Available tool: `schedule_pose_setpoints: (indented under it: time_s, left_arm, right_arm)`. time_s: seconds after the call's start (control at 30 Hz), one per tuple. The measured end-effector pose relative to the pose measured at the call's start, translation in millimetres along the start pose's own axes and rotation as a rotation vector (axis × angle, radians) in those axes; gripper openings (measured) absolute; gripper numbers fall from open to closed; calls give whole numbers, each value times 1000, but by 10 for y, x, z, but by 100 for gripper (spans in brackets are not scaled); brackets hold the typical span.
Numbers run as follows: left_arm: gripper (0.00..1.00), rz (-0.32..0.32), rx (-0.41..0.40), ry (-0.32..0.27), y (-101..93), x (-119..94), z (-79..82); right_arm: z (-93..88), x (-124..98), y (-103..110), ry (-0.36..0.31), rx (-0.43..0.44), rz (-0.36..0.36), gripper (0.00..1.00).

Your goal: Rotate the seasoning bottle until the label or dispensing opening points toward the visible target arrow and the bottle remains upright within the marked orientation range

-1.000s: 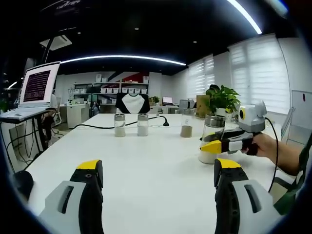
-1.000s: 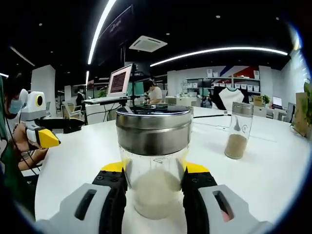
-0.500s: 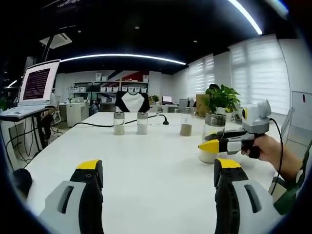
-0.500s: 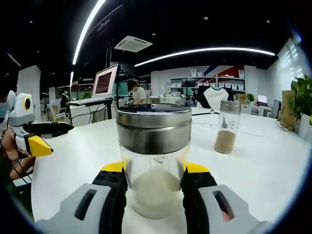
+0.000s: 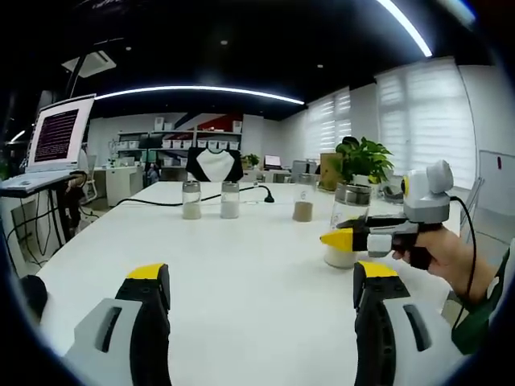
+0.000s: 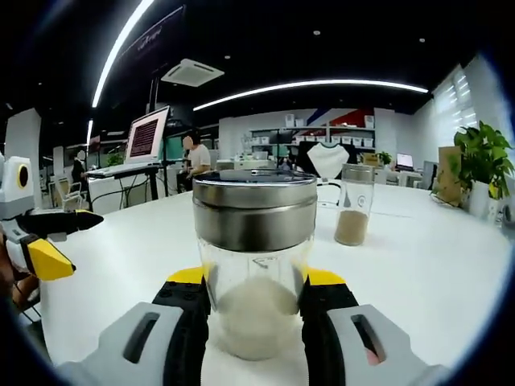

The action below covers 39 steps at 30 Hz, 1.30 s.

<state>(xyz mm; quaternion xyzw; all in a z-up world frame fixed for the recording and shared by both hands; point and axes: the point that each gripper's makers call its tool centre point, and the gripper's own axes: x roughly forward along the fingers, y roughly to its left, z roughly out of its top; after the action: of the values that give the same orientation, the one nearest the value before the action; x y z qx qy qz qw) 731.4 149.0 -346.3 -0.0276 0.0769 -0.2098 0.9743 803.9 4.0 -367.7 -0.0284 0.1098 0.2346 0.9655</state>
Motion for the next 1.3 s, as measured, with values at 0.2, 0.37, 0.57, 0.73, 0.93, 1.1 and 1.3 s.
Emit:
schedule_pose_setpoints:
  time_s: [0.2,0.37,0.57,0.73,0.93,1.1,1.3]
  left_arm:
    - [100,14,20,-2,20,-16,15]
    - [100,4,18,-18,-3,-19,38]
    - [100,13,12,-10,29,-20,19]
    - [99,17,5,-5,44,-15,4]
    - [99,10,0,-6,36,-7,5]
    - [99,1,-6,-1,11,7,-24]
    - [99,-25,7,11,-46,33,-37]
  right_arm:
    - [-2,-2,-4,-2,18,-69,43]
    - [-4,-2,-21,3,21,-95,43]
    - [1,0,-27,-3,34,-99,43]
    - [10,-6,-27,-11,64,-103,44]
    - [60,-15,43,-34,37,-35,50]
    - [114,-83,15,-18,0,-10,49]
    - [163,-97,51,-33,-42,88,51]
